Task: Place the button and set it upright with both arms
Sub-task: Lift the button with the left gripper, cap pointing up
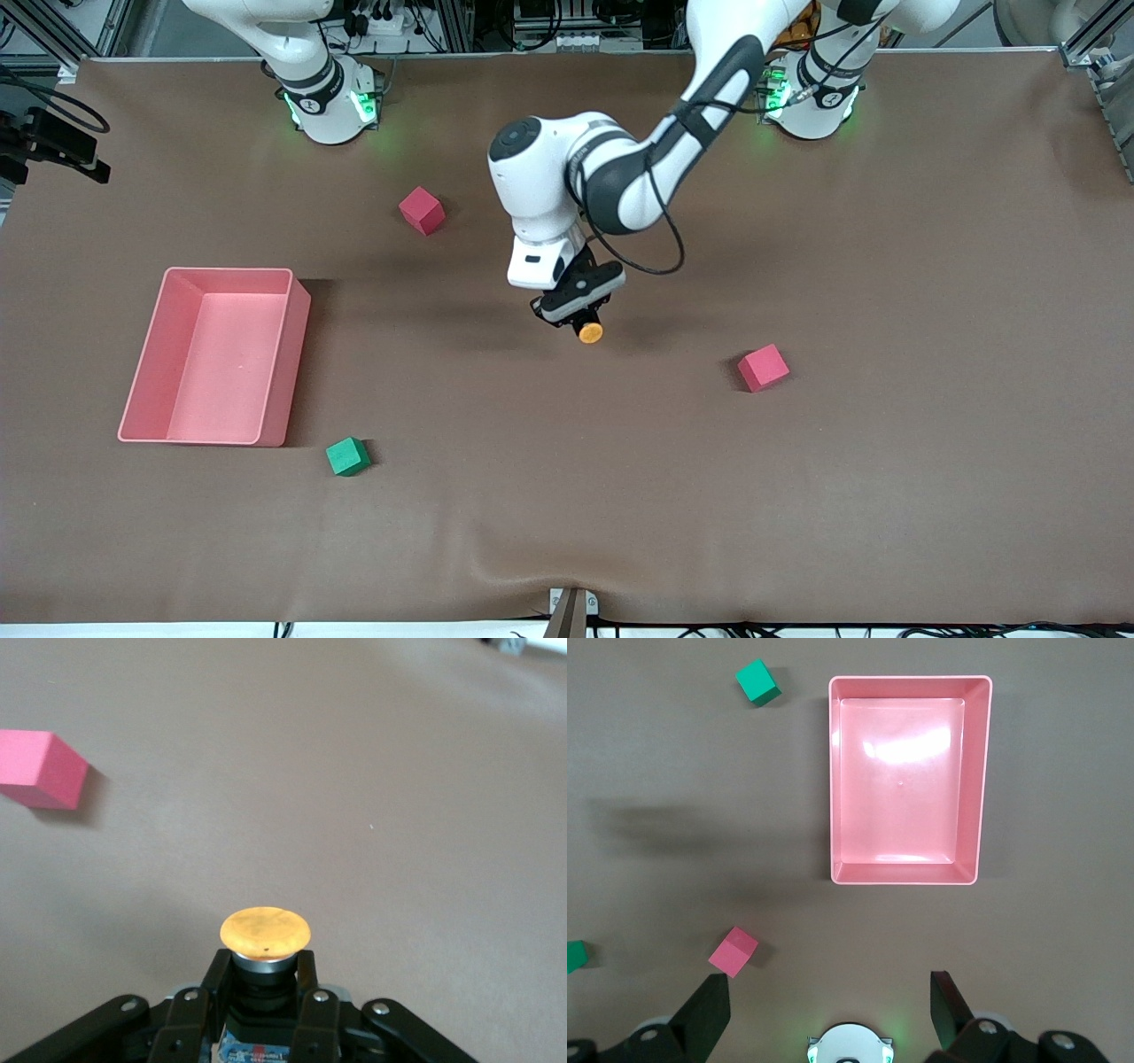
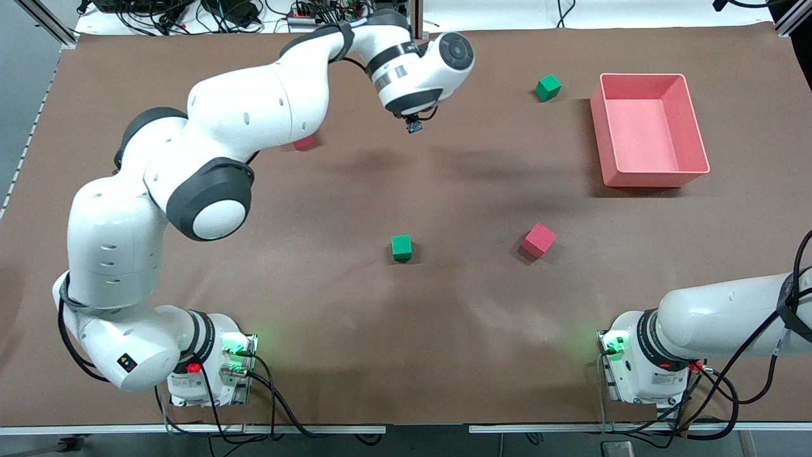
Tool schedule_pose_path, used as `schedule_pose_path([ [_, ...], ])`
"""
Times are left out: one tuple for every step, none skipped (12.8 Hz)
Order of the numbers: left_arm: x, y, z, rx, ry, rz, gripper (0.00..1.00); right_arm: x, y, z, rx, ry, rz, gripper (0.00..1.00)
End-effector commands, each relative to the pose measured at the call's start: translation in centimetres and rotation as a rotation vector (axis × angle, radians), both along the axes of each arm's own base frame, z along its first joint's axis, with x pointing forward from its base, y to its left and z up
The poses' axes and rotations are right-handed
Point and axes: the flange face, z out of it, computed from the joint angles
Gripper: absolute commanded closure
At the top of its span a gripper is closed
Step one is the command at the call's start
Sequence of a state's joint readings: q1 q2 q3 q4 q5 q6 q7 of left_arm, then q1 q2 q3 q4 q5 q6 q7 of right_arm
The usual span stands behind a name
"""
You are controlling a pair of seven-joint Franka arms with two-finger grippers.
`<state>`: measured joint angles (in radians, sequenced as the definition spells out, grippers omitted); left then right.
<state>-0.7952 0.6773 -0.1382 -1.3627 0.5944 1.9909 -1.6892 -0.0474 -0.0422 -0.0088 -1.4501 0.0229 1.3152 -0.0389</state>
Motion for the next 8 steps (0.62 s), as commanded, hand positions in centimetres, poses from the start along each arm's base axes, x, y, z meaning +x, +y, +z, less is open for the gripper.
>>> schedule_pose_path([
  [-1.9, -0.8, 1.8, 0.028, -0.106, 0.154, 1.00, -0.1, 0.0, 0.6, -0.012, 0.001, 0.012, 0.00],
  [-2.6, -1.1, 2.0, 0.044, -0.118, 0.184, 1.00, -0.1, 0.1, 0.6, -0.011, 0.001, 0.014, 0.00],
  [-4.1, -1.9, 1.9, 0.080, -0.144, 0.175, 1.00, -0.1, 0.1, 0.6, -0.011, 0.003, 0.014, 0.00],
  [-5.1, -2.5, 1.7, 0.127, -0.211, 0.163, 1.00, -0.2, 0.1, 0.6, -0.011, 0.007, 0.013, 0.00],
  [-6.1, -2.9, 1.0, 0.155, -0.231, 0.158, 1.00, -0.2, -0.1, 0.6, -0.009, 0.009, 0.011, 0.00],
  [-6.5, -3.1, -0.2, 0.173, -0.255, 0.184, 1.00, -0.3, -0.1, 0.5, -0.007, 0.016, 0.012, 0.00],
  [-7.5, -3.9, -1.0, 0.162, -0.330, 0.215, 1.00, -0.3, -0.1, 0.5, -0.007, 0.019, 0.010, 0.00],
  [-8.1, -4.6, -1.7, 0.170, -0.408, 0.200, 1.00, -0.3, -0.2, 0.5, -0.006, 0.021, 0.009, 0.00],
])
